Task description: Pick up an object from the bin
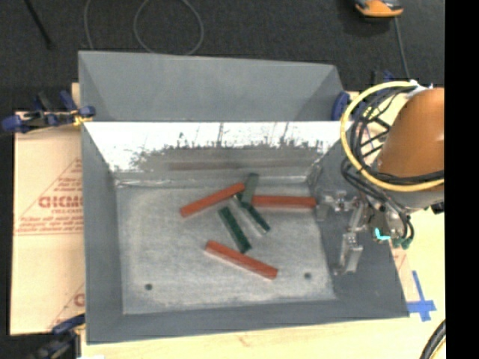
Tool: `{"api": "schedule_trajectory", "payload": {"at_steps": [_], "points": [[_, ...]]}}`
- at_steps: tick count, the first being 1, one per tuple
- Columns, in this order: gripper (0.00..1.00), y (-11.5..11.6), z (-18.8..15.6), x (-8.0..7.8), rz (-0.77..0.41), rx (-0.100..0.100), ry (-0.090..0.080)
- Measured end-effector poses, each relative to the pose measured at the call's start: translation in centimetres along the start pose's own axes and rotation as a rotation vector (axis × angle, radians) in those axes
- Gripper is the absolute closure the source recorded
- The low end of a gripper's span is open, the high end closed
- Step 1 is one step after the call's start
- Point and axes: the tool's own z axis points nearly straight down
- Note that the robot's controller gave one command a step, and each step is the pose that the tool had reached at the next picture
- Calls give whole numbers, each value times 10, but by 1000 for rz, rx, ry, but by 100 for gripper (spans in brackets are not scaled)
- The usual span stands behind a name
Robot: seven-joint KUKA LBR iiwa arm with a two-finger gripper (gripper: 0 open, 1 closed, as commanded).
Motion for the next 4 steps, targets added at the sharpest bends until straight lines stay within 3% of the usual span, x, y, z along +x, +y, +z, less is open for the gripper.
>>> {"api": "schedule_trajectory", "payload": {"at_steps": [1, 3, 4], "points": [[0, 30, 171, -135, -260, 2, -11], [0, 6, 121, -136, -407, 4, -13], [0, -21, 169, -149, -318, 3, -14]]}}
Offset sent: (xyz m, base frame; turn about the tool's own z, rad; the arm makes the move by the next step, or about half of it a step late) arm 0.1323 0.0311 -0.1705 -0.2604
